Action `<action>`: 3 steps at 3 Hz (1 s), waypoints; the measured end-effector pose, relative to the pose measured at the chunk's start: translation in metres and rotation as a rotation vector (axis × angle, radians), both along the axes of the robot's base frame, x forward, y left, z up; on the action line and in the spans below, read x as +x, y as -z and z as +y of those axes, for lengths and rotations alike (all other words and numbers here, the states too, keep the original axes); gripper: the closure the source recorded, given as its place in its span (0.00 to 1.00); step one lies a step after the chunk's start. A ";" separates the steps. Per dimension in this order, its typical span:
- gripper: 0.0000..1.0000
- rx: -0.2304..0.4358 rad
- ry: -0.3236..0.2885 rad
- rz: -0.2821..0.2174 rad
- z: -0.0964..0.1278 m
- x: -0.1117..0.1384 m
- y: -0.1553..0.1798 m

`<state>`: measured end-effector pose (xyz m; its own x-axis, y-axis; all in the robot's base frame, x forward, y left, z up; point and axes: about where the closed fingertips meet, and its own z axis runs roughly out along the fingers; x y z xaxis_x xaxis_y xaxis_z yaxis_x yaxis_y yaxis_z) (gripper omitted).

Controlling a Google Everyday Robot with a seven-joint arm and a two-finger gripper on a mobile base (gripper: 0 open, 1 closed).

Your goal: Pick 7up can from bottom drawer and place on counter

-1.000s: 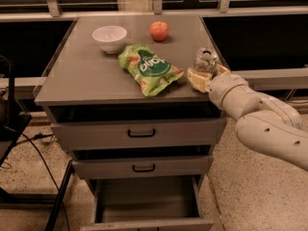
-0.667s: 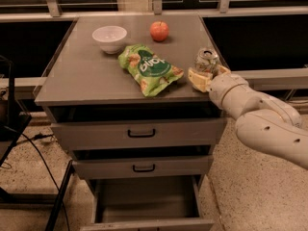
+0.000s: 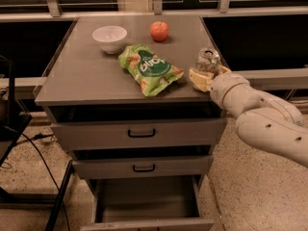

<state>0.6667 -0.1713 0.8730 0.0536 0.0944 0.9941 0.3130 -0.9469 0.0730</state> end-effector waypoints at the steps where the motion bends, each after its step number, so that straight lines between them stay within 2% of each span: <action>1: 0.81 0.000 0.000 0.000 0.000 0.000 0.000; 3: 0.35 0.000 0.000 0.000 0.000 0.000 0.000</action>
Offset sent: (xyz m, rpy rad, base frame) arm 0.0000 0.0000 0.0000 0.0000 0.0000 0.0000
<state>0.6667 -0.1712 0.8731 0.0535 0.0944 0.9941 0.3131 -0.9469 0.0731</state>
